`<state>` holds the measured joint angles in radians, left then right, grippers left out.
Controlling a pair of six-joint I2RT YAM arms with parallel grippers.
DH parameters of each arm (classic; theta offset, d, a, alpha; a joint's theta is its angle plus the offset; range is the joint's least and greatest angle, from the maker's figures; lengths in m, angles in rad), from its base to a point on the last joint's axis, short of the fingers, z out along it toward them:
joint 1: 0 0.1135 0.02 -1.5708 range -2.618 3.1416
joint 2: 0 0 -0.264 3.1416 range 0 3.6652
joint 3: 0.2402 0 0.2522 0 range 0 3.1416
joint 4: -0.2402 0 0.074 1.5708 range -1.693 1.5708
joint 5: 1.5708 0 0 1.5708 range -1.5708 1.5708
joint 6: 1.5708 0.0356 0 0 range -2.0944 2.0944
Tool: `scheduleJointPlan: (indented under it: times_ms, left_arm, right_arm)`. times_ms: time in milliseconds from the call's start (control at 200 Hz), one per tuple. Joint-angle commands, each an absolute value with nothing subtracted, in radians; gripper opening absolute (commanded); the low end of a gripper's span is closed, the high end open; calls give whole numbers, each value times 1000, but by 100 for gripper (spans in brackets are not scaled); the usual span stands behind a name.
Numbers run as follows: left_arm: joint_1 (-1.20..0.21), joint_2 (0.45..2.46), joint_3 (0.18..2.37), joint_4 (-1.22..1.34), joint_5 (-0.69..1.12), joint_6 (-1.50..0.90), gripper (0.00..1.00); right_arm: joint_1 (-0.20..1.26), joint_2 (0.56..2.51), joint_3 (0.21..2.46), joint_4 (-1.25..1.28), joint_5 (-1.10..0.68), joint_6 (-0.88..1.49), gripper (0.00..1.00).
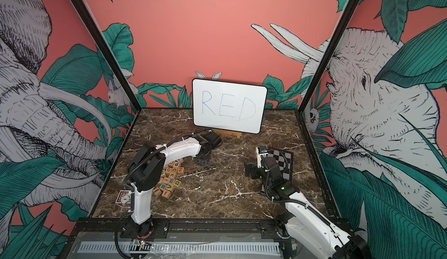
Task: Assemble the uppercase word "red" with letter blocks
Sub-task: Place the letter block at the center of the board.
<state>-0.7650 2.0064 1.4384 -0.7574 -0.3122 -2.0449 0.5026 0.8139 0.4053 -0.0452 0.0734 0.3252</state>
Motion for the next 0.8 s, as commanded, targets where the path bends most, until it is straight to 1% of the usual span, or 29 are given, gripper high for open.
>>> scheduleJointPlan:
  times_ms: [0, 35, 140, 195, 355, 515, 615, 795]
  left_arm:
    - [-760, 2010, 1450, -789, -318, -2056, 29]
    - [-759, 2011, 1451, -792, -315, -2059, 32]
    - [-759, 2010, 1445, -769, -312, -2050, 34]
    - [-759, 2011, 1446, -759, -310, -2044, 36]
    - [-759, 2006, 1447, -751, -319, -2025, 55]
    - [-759, 1989, 1443, -728, -328, -1997, 56]
    - [-758, 1973, 1440, -726, -334, -1985, 58]
    - [-758, 1919, 1411, -706, -347, -1926, 67]
  right_arm:
    - [511, 819, 405, -25, 87, 330, 96]
    - [510, 818, 405, -25, 87, 330, 96]
    - [510, 819, 405, -25, 87, 330, 96]
    - [510, 819, 405, -25, 86, 330, 96]
    - [511, 826, 405, -21, 81, 330, 96]
    - [510, 833, 410, -21, 74, 329, 96]
    - [510, 831, 410, -21, 74, 328, 96]
    - [510, 831, 408, -20, 73, 326, 96]
